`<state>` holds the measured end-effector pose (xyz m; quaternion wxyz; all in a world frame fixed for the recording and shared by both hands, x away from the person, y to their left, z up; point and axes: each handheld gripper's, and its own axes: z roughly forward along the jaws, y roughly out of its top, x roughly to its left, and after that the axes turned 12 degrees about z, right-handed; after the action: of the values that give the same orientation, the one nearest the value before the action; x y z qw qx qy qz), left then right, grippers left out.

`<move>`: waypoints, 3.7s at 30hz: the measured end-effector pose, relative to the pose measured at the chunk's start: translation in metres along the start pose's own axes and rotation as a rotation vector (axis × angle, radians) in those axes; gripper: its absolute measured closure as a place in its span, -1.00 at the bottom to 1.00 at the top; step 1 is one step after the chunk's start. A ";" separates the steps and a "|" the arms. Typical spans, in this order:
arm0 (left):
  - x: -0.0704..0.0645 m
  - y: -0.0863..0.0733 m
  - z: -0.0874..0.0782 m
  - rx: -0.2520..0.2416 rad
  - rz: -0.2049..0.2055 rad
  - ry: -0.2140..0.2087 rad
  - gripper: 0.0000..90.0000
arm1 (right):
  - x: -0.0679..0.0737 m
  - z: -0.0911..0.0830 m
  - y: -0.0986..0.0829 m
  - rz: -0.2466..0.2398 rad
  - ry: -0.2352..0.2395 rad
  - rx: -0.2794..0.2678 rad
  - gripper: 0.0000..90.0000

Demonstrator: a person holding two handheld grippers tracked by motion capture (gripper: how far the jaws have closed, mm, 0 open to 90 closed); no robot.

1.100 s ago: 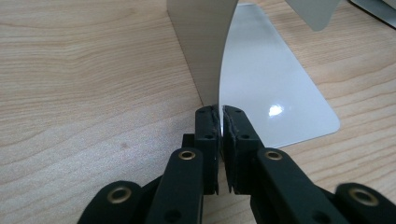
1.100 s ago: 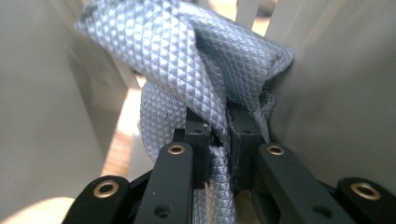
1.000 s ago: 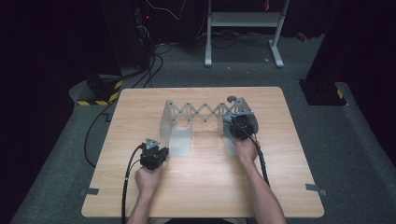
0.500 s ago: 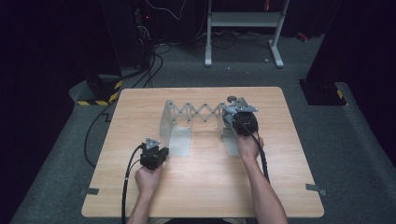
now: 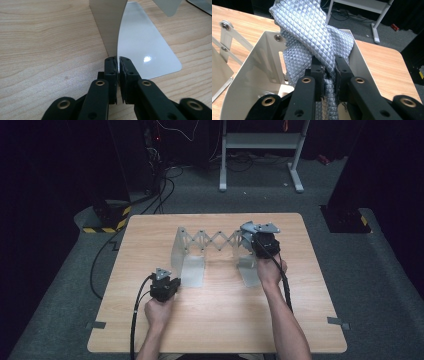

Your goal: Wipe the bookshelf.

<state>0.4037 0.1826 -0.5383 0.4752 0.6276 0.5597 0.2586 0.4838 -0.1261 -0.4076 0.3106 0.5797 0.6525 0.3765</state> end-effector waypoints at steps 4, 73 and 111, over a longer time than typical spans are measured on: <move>0.000 0.000 0.000 0.002 0.006 0.001 0.87 | 0.005 0.009 -0.007 -0.038 -0.039 0.010 0.80; 0.000 0.000 0.000 -0.001 0.006 0.003 0.86 | -0.011 0.035 -0.067 -0.090 -0.004 0.156 0.81; 0.000 0.000 0.000 0.001 0.003 0.006 0.87 | -0.028 -0.021 -0.016 -0.002 0.071 -0.026 0.80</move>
<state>0.4036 0.1823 -0.5384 0.4730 0.6279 0.5603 0.2610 0.4610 -0.1574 -0.4111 0.2950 0.5611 0.6589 0.4049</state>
